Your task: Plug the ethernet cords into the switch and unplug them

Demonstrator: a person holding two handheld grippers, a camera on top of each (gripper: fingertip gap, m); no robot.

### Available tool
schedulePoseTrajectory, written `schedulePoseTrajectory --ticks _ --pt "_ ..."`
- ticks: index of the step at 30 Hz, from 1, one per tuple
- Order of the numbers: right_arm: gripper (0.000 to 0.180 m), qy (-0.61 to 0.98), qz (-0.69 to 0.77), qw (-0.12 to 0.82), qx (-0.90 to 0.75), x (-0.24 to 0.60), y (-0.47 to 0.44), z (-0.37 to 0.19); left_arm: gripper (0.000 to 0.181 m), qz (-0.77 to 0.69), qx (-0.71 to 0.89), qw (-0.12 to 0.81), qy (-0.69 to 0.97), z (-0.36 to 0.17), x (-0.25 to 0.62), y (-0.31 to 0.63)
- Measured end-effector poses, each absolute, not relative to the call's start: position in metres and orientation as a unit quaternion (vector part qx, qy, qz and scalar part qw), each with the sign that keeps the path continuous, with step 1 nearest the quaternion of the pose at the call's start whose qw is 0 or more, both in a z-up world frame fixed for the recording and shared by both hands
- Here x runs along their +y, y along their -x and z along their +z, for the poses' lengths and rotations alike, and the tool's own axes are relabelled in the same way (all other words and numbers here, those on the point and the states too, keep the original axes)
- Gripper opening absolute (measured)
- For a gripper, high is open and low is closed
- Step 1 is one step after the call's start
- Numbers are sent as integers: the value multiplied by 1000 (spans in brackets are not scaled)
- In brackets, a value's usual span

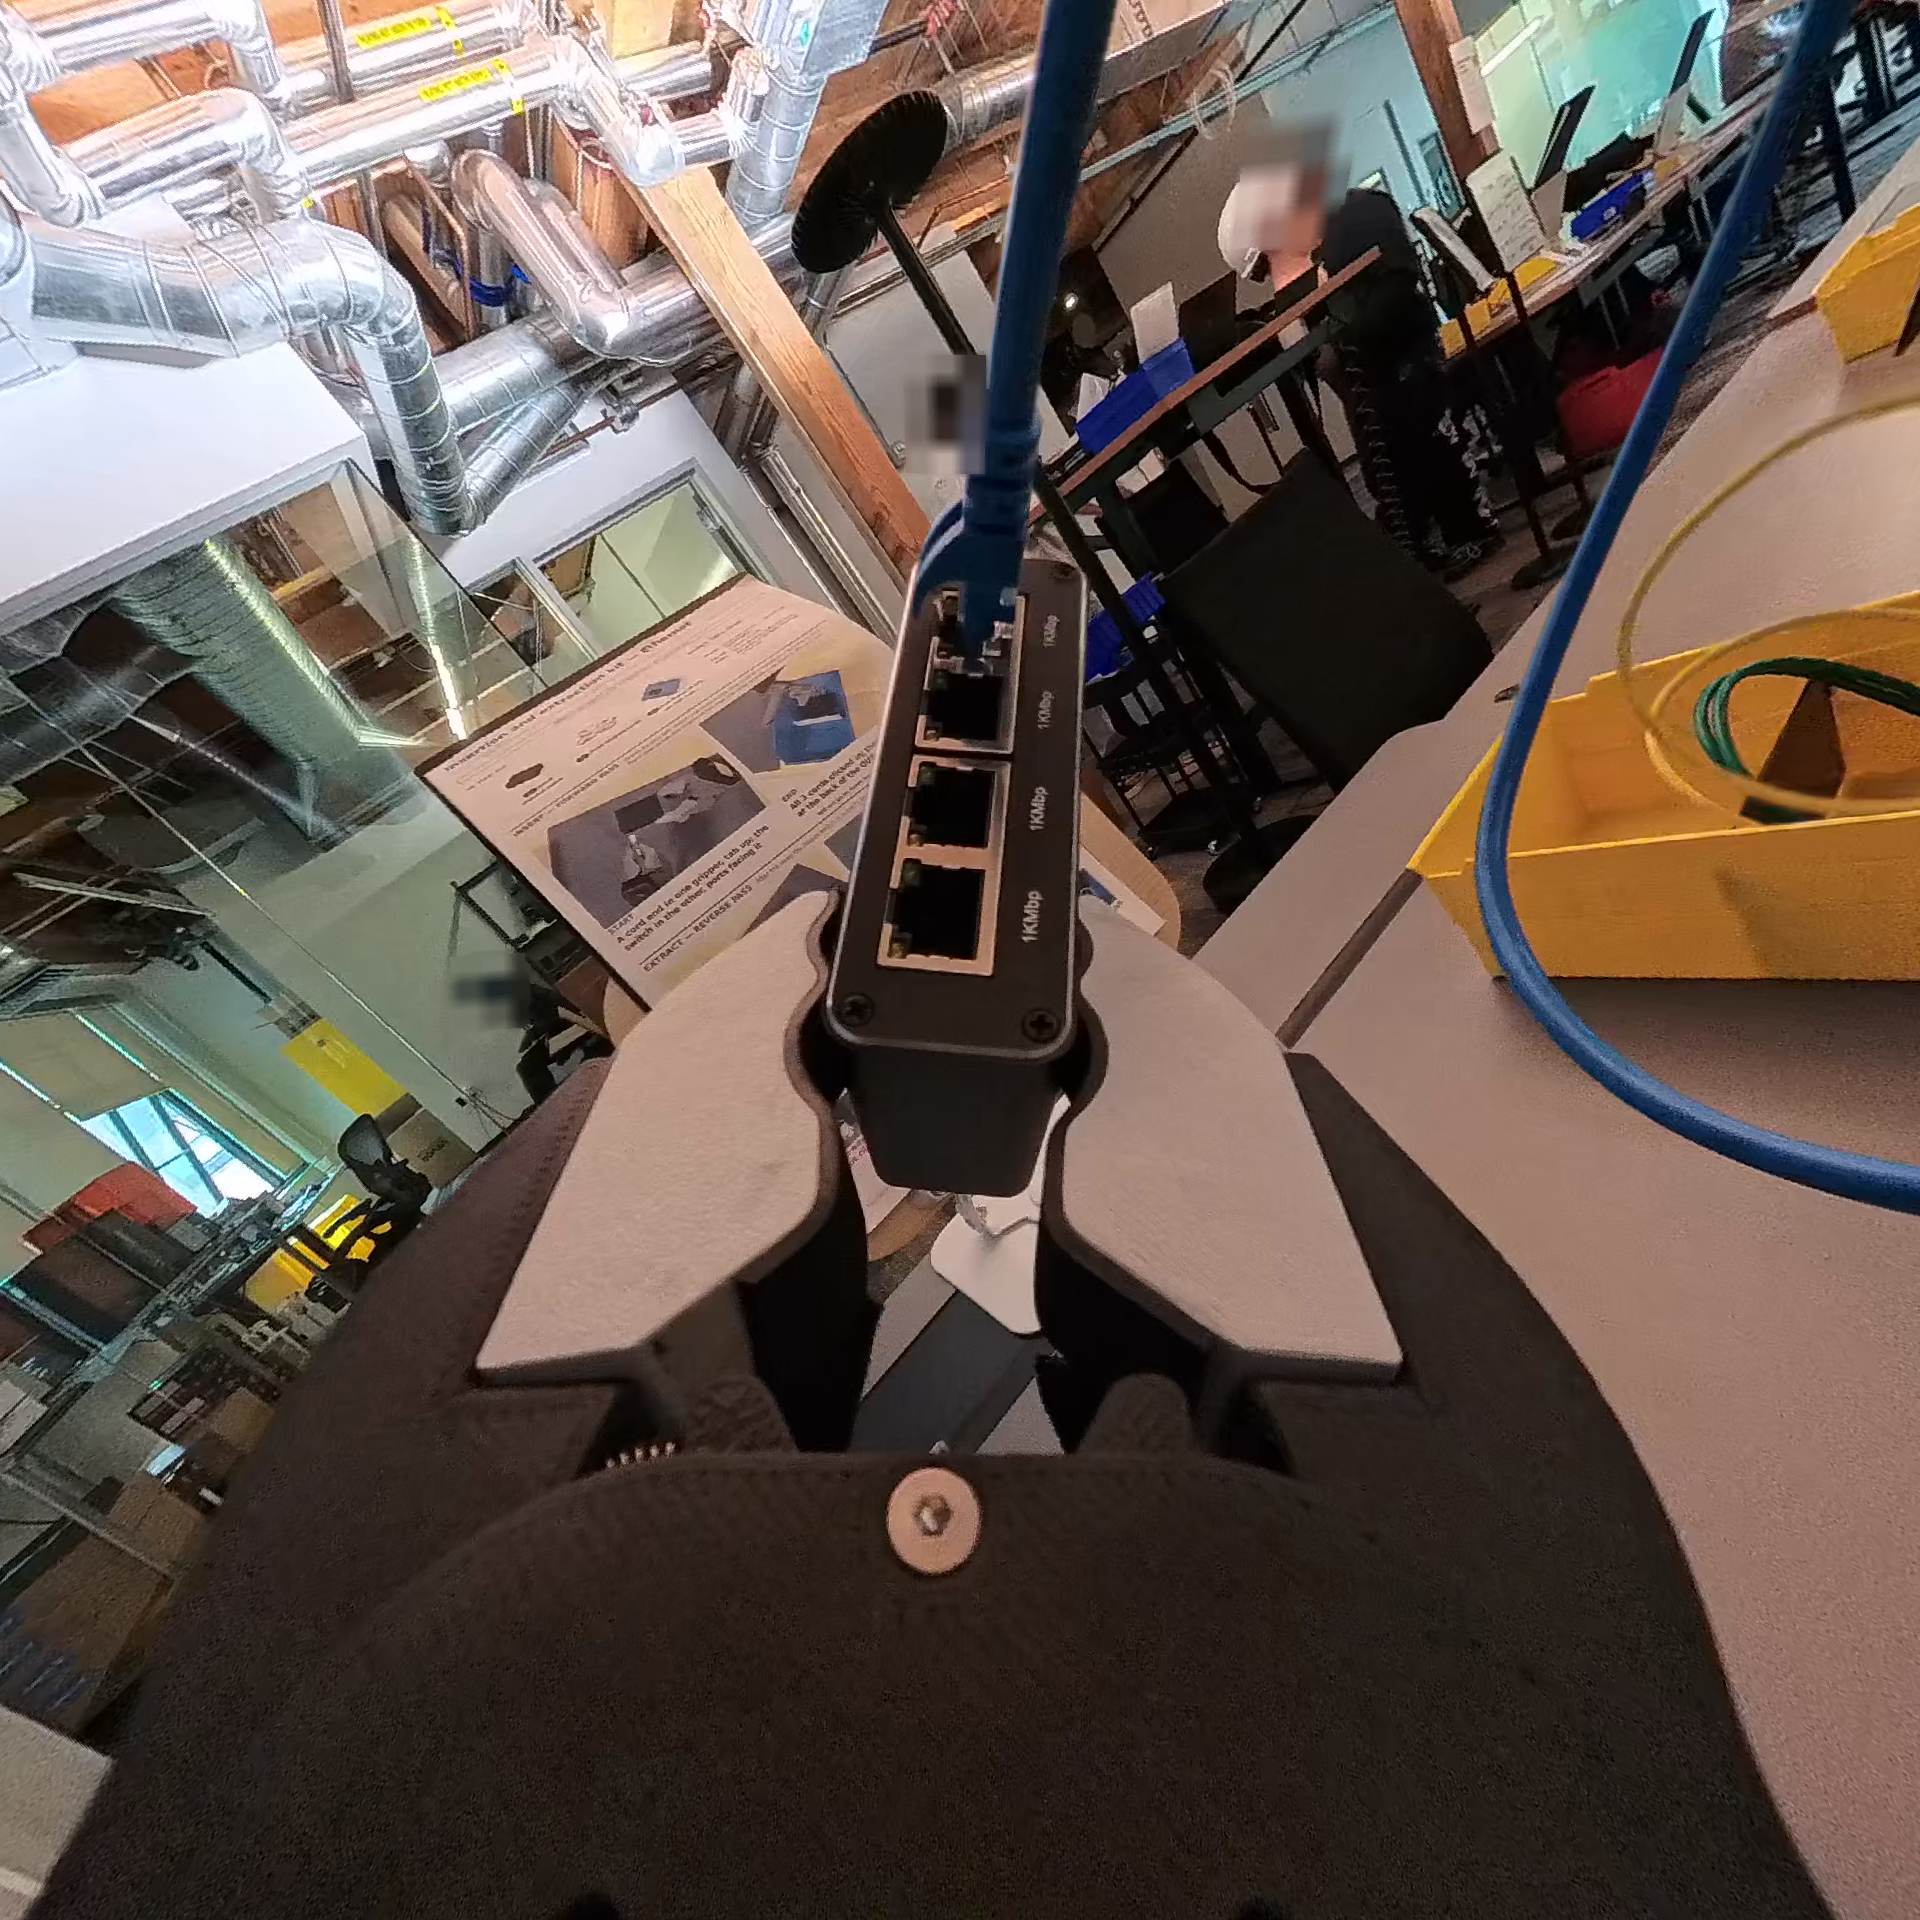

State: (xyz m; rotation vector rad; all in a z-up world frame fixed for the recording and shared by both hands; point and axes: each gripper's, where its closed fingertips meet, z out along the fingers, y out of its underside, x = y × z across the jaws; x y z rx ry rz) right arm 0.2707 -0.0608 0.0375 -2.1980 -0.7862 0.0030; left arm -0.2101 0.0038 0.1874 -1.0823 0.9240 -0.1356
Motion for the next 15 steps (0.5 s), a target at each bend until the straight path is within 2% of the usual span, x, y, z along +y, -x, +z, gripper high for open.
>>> schedulePoseTrajectory --ticks 6,7,8,11,15 --pt "11 908 36 271 -319 -59 -260 -52 36 -60 433 749 498 184 3 203" --pt "14 913 40 254 -315 -59 -260 -62 36 -59 434 748 498 183 3 203" --pt "24 918 41 244 -311 -57 -261 -69 36 -57 435 747 499 183 3 202" --pt "40 921 35 237 -308 -55 -267 -70 36 -50 437 745 502 180 6 203" --pt "48 897 25 322 -302 -41 -270 -24 36 -29 442 738 509 174 13 201"
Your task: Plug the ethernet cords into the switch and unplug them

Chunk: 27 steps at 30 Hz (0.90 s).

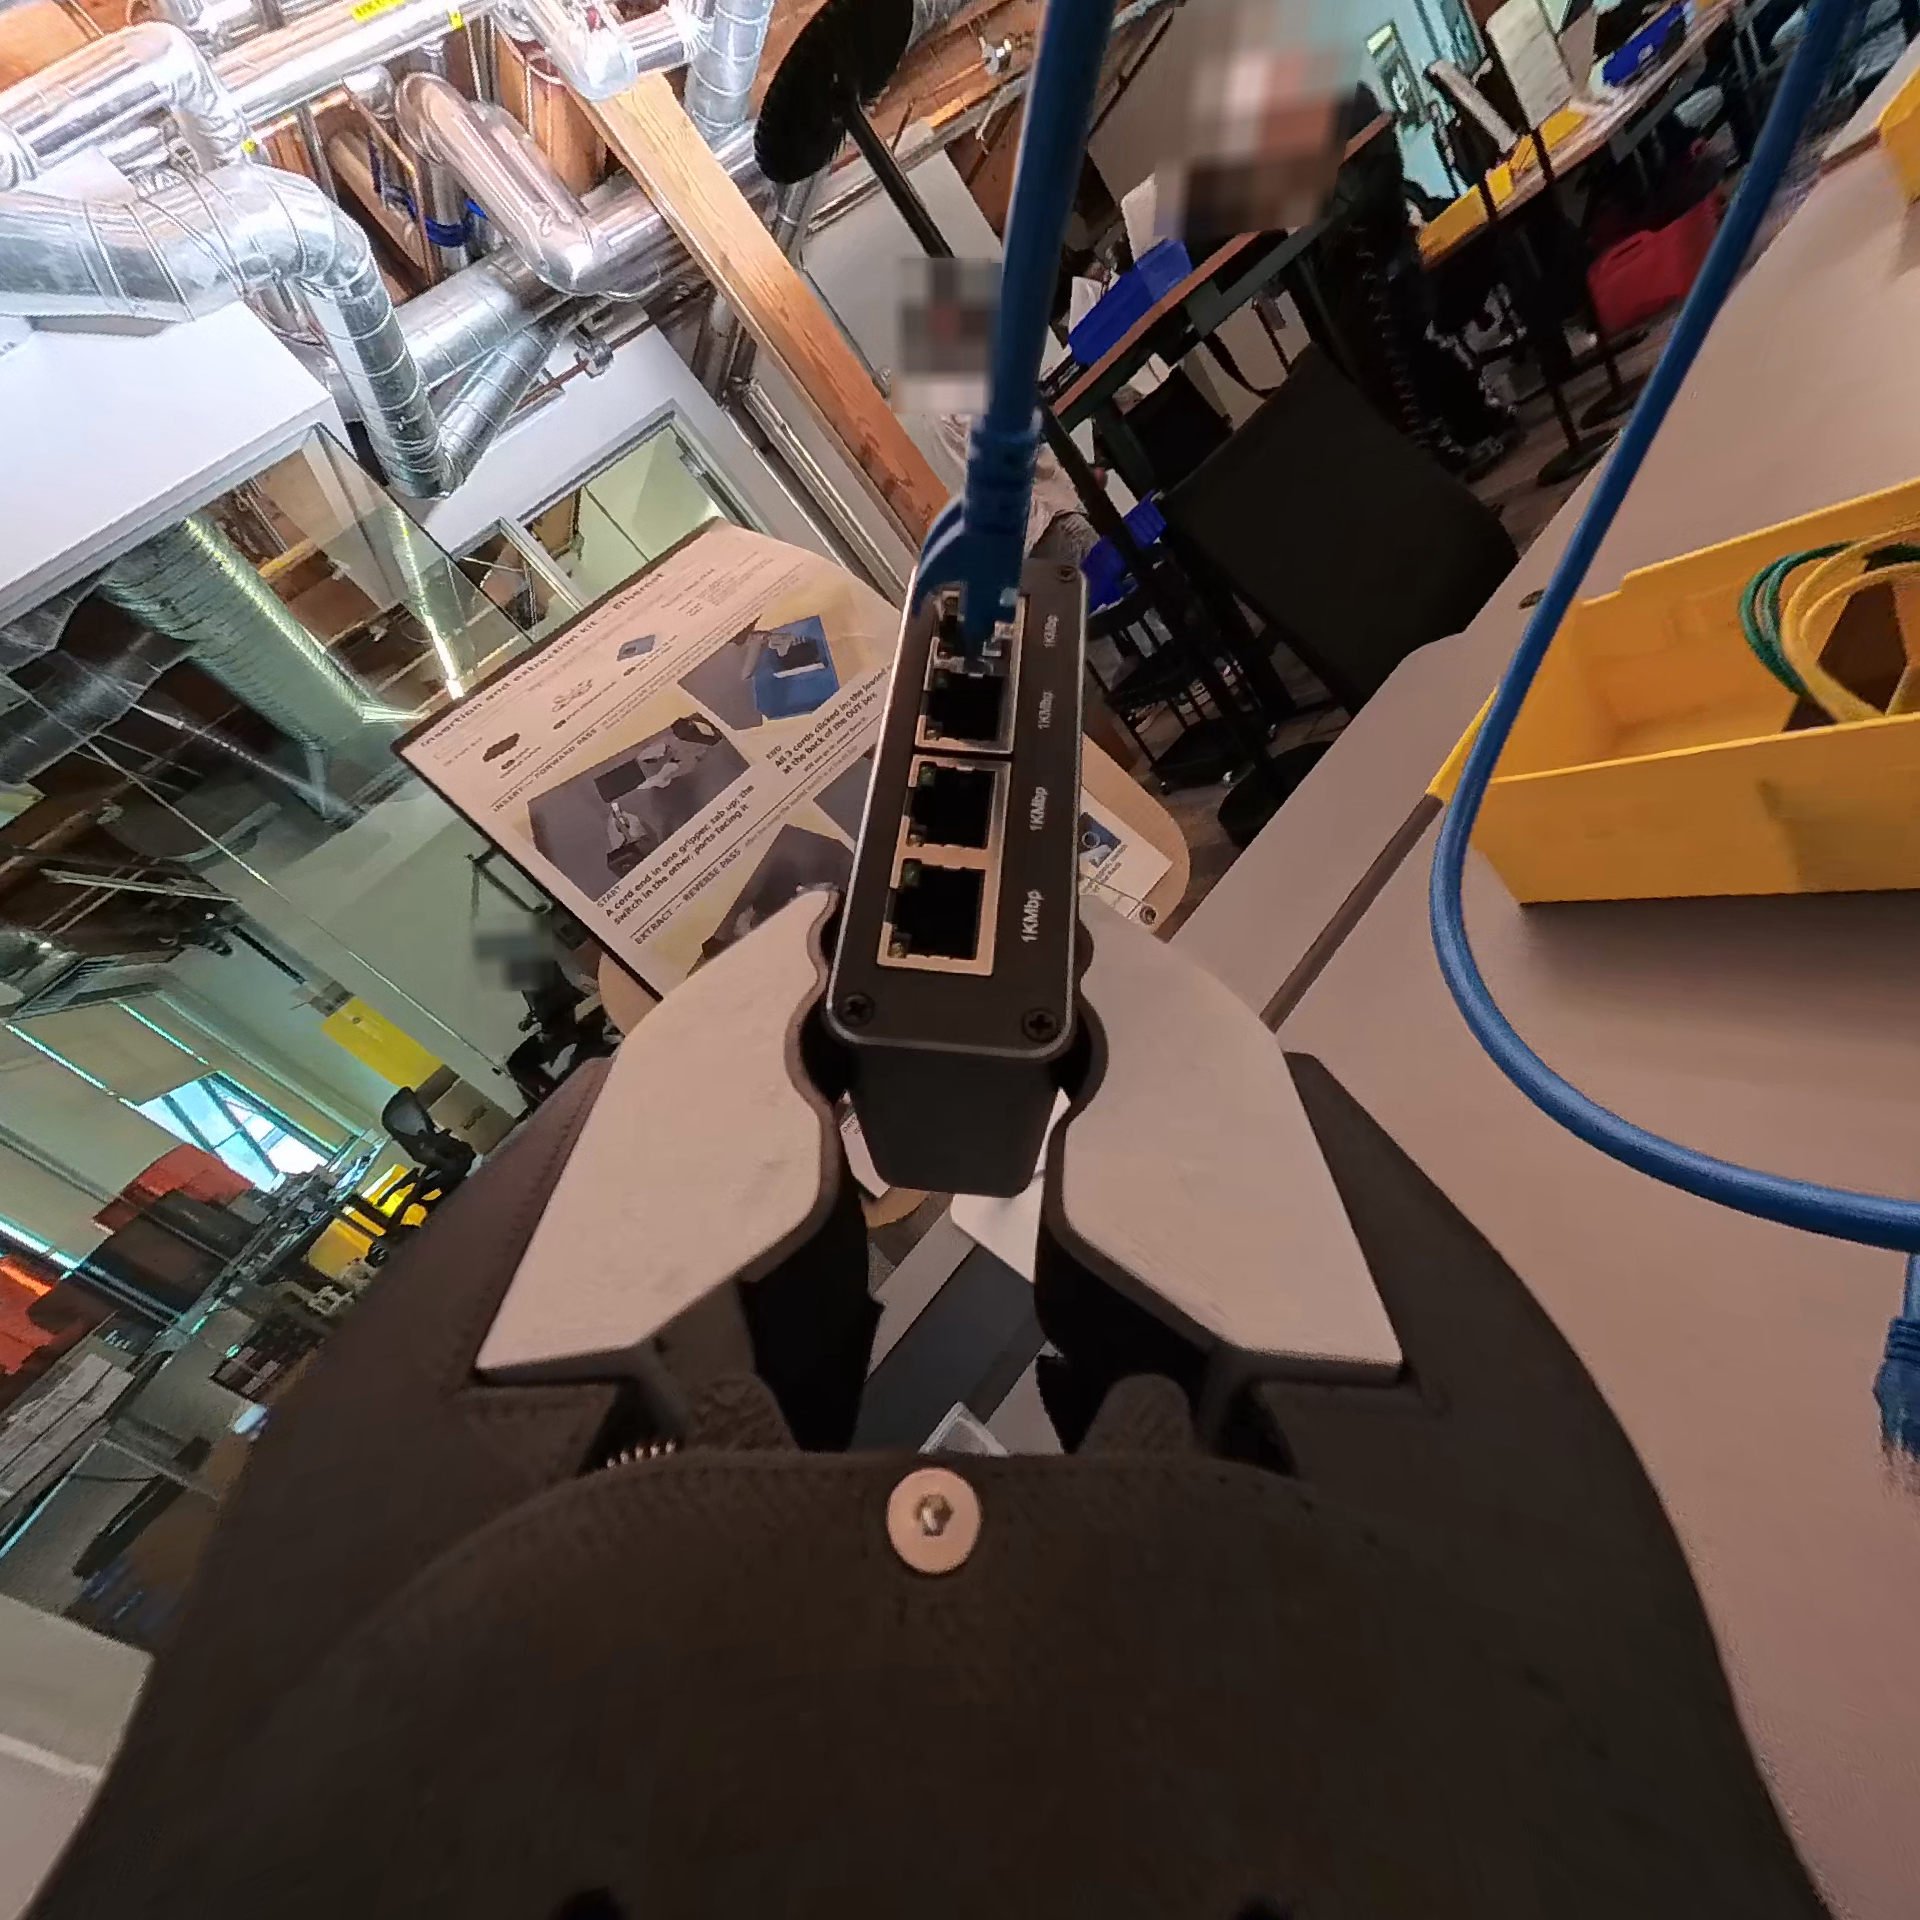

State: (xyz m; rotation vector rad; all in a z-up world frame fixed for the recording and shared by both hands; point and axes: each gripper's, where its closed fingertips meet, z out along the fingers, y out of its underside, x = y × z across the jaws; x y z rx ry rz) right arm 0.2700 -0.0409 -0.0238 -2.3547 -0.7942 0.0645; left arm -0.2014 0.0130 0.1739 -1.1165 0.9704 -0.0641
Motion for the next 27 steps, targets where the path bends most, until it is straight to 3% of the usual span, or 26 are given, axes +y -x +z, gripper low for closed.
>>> schedulePoseTrajectory --ticks 3,7,11,16,23,27 --pt "46 838 -14 441 -320 -25 -249 43 36 -19 459 735 499 169 13 193" --pt "35 709 -97 552 -427 -23 -153 120 36 -20 493 729 474 160 3 168" --pt "33 615 -130 548 -552 -32 -39 138 36 -15 529 721 448 149 -11 139" --pt "28 551 -132 552 -612 -35 33 160 36 -8 573 698 430 133 -26 114" --pt "28 475 -153 496 -710 -62 75 155 36 5 601 667 440 117 -27 102" --pt "16 455 -185 475 -730 -61 83 148 36 12 609 658 443 114 -28 102"
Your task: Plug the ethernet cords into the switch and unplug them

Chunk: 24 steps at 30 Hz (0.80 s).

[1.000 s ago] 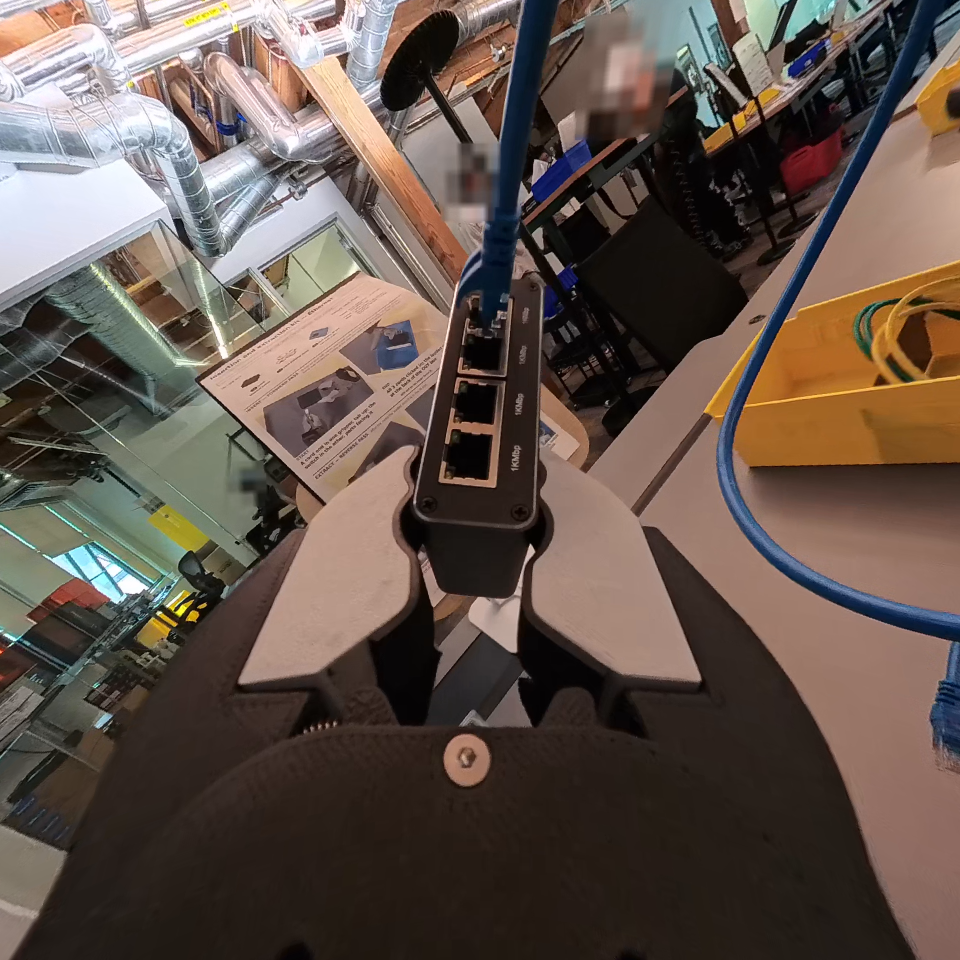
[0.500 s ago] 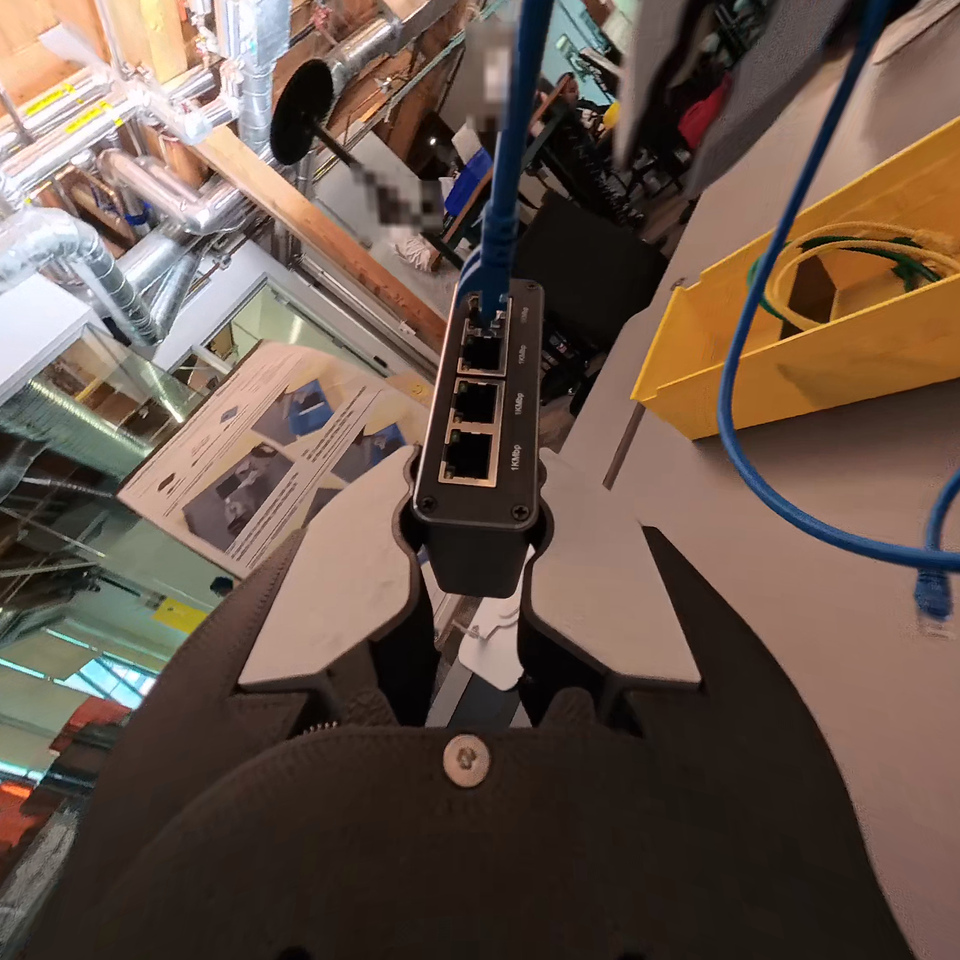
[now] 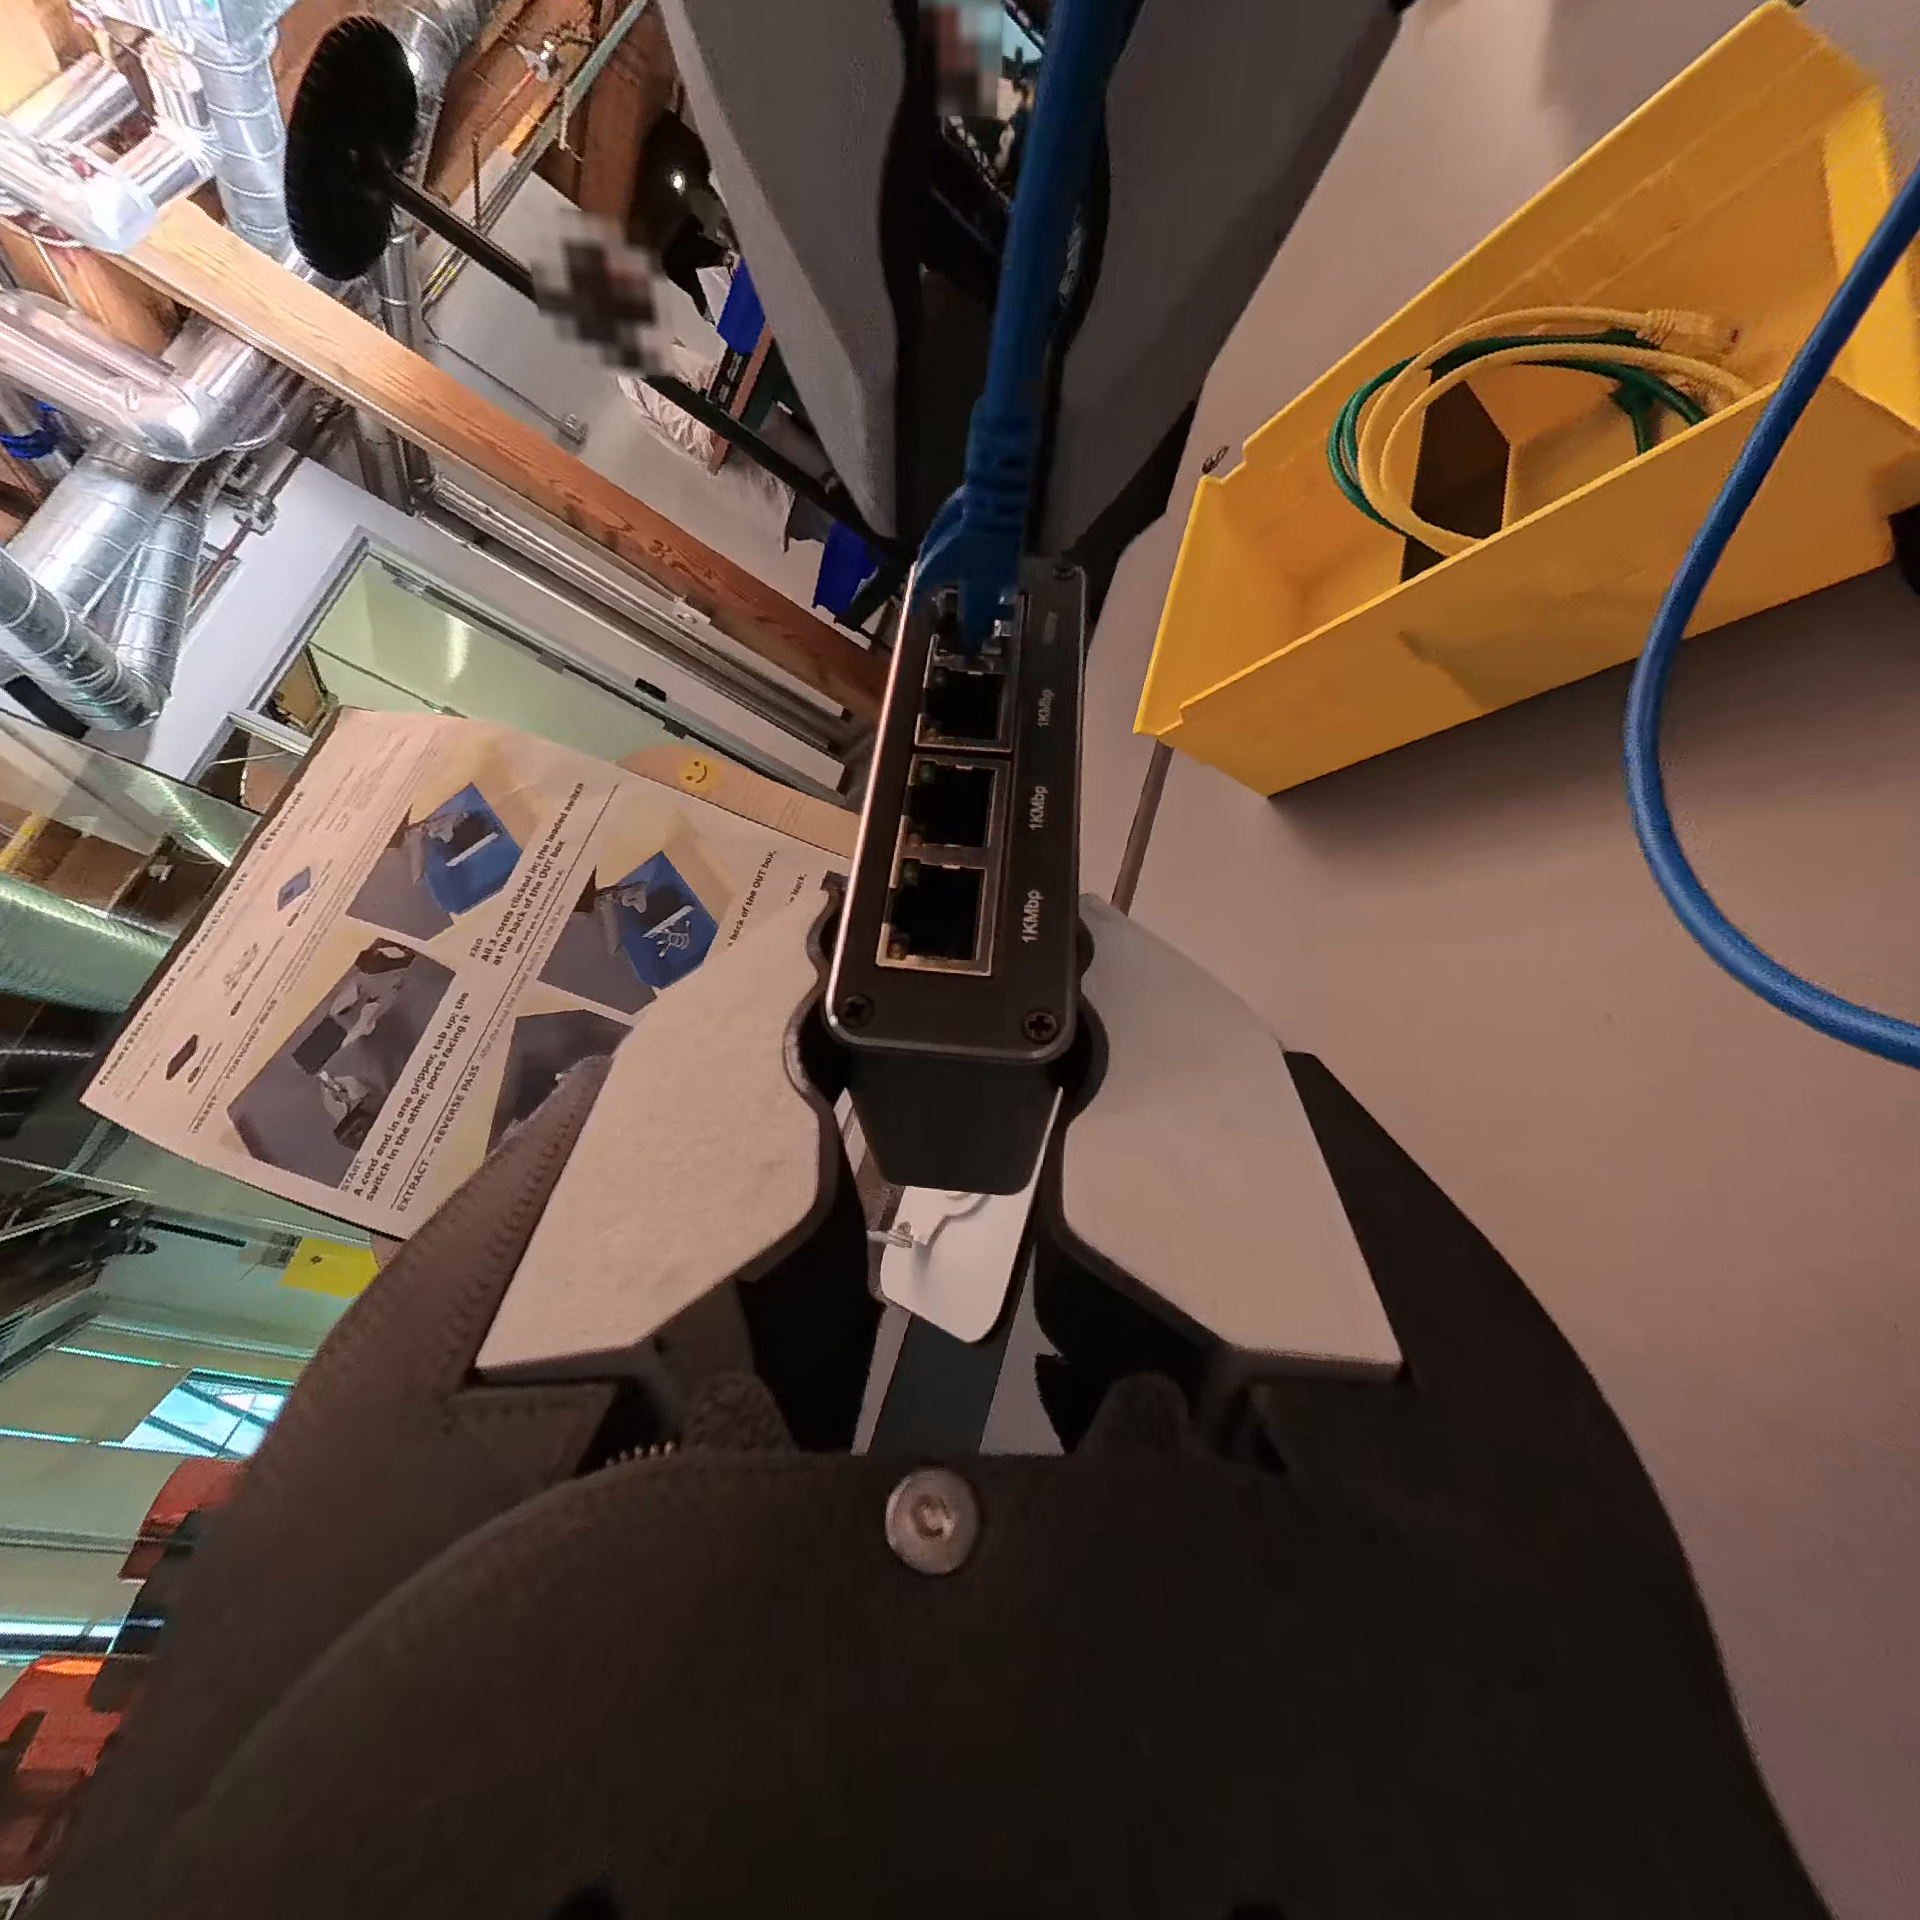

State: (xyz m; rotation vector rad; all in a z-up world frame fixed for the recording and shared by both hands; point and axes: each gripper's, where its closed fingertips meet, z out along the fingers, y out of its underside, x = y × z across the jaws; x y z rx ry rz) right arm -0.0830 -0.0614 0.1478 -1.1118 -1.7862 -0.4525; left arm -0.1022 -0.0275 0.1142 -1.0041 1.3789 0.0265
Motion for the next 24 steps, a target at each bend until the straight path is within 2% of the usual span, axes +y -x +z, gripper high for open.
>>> schedulePoseTrajectory --ticks 16,24 --pt "16 466 -189 464 -730 -59 88 143 36 44 608 658 441 115 -27 105" --pt "16 521 -162 394 -740 -60 77 136 37 69 600 671 430 115 -24 97"
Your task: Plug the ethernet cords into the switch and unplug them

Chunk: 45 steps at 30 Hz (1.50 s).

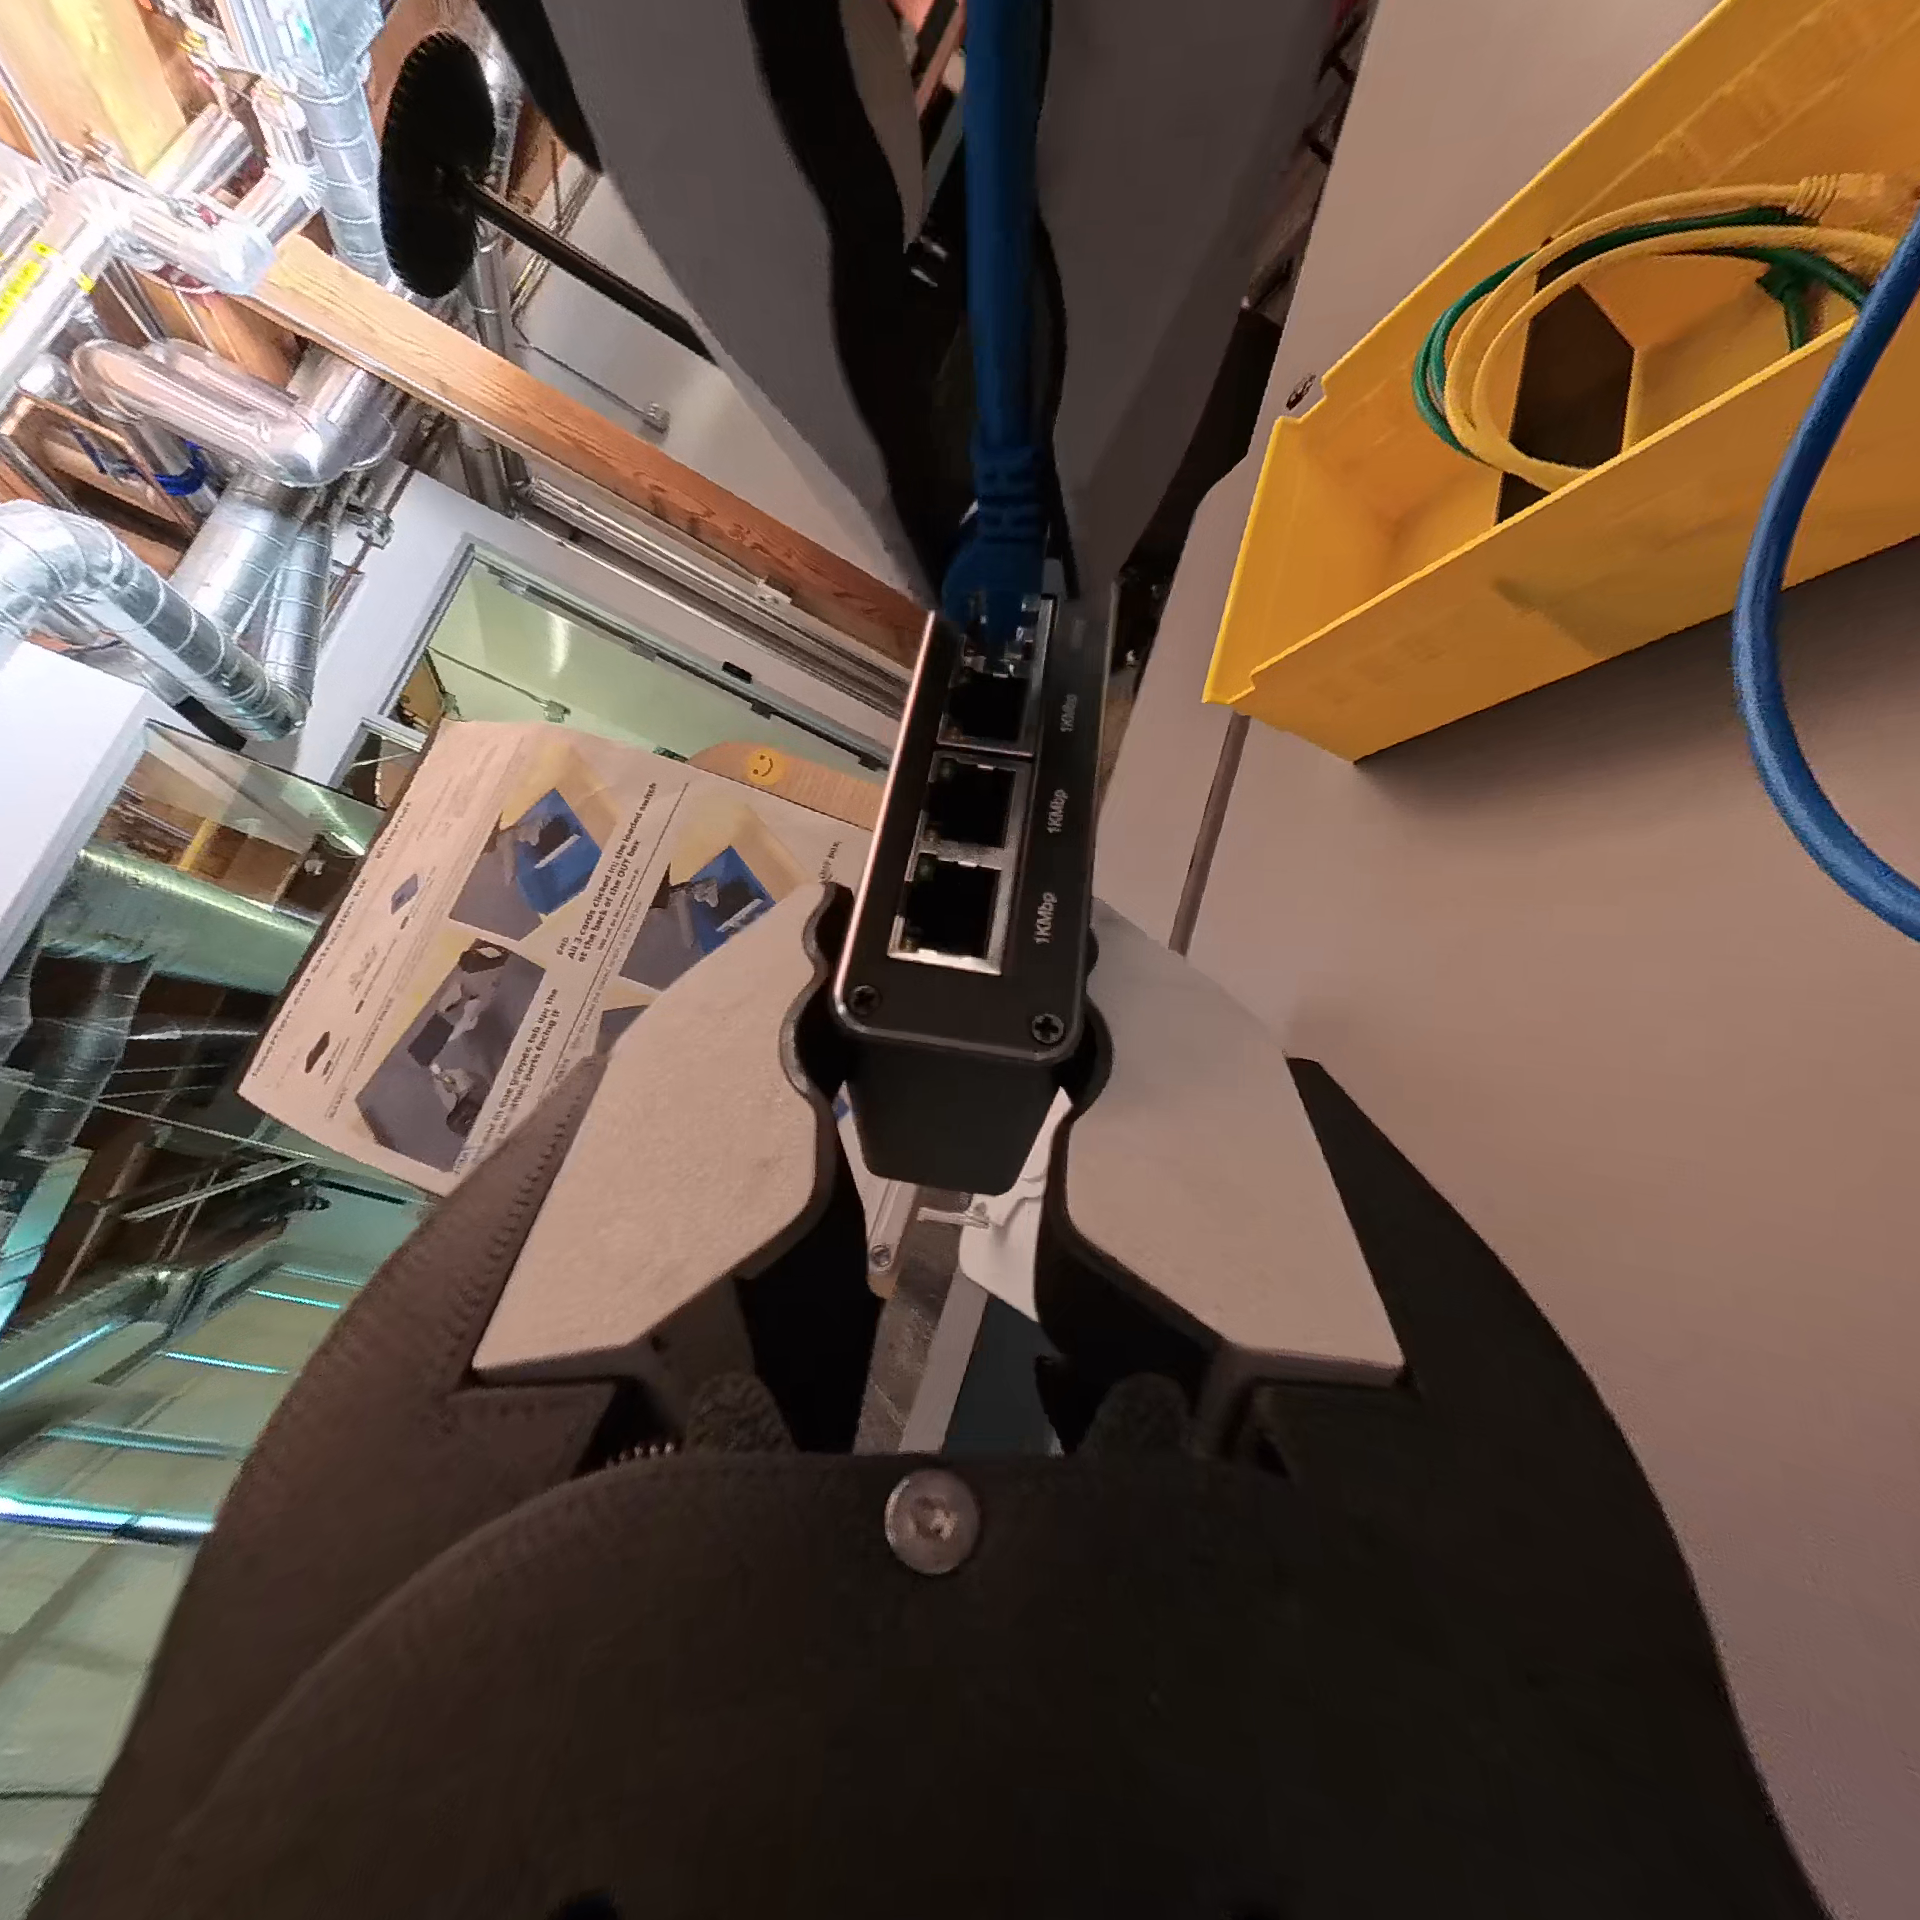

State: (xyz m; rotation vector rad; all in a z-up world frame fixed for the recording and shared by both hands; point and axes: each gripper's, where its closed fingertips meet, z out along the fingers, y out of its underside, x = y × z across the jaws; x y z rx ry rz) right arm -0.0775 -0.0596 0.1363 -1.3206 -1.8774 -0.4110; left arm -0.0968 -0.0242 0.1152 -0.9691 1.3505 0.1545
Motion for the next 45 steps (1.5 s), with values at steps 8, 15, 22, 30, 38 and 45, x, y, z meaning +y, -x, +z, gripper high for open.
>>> schedulePoseTrajectory --ticks 8,15,22,30,38,45 --pt "16 560 -102 363 -738 -61 78 132 38 33 608 655 447 110 -23 95" --pt "16 493 -139 483 -710 -58 96 149 36 36 607 655 449 121 -26 111" --pt "16 491 -163 462 -720 -58 91 145 36 40 613 652 445 120 -30 106" --pt "14 482 -191 457 -723 -59 90 141 37 27 614 654 440 114 -29 103" --pt "14 479 -210 457 -720 -60 88 139 39 27 583 701 411 114 -24 90" --pt "15 492 -222 433 -722 -56 88 135 39 87 576 689 431 115 -14 97"
